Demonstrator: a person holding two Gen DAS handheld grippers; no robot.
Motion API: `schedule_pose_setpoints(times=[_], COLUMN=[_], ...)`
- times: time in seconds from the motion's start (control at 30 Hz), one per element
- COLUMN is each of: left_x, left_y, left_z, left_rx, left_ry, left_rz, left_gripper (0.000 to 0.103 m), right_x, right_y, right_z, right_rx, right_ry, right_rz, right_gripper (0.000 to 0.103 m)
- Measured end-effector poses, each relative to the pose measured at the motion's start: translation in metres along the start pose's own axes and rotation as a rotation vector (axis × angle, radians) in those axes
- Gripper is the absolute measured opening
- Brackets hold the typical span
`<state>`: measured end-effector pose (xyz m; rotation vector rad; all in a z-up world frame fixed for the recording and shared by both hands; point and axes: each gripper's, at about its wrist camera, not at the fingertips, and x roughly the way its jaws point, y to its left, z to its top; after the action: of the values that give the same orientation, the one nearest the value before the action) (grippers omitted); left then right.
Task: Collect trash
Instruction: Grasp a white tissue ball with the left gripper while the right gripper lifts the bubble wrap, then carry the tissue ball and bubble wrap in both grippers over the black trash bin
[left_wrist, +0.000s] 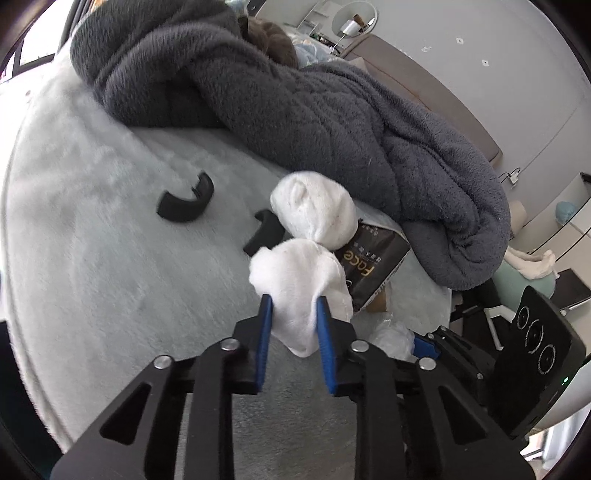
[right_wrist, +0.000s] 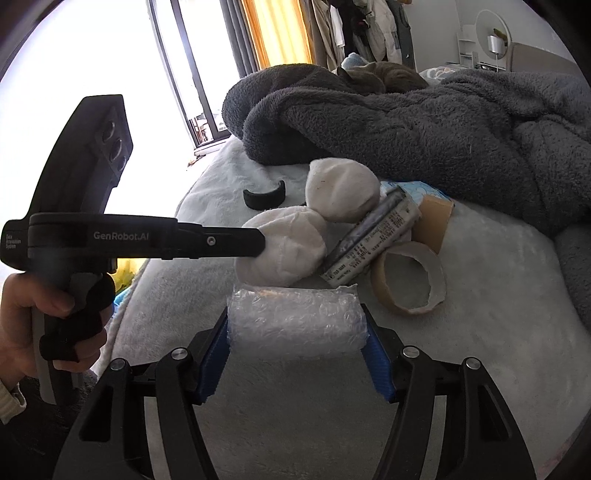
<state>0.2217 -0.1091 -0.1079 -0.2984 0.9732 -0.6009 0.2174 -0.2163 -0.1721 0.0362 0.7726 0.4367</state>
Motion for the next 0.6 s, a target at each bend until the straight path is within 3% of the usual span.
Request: schedule_pose_setpoints(times=[0.4,0.6], left_x=[-0.052,-0.084], left_y=[0.002,0.028], left_z=[0.003,0.001], left_rx=[0.123,0.121], left_ry=[-0.143,-0.217], left_rz=[0.118,0.195], left_gripper=[0.023,0.023], right_x=[0.004,0.014], right_y=[0.024,0.054], right_z=[0.019,0.037], right_rx=[0.012,0.002], right_ry=[-0.023,-0.031], right_rz=[0.042,0.072], right_gripper=[0.066,0.066])
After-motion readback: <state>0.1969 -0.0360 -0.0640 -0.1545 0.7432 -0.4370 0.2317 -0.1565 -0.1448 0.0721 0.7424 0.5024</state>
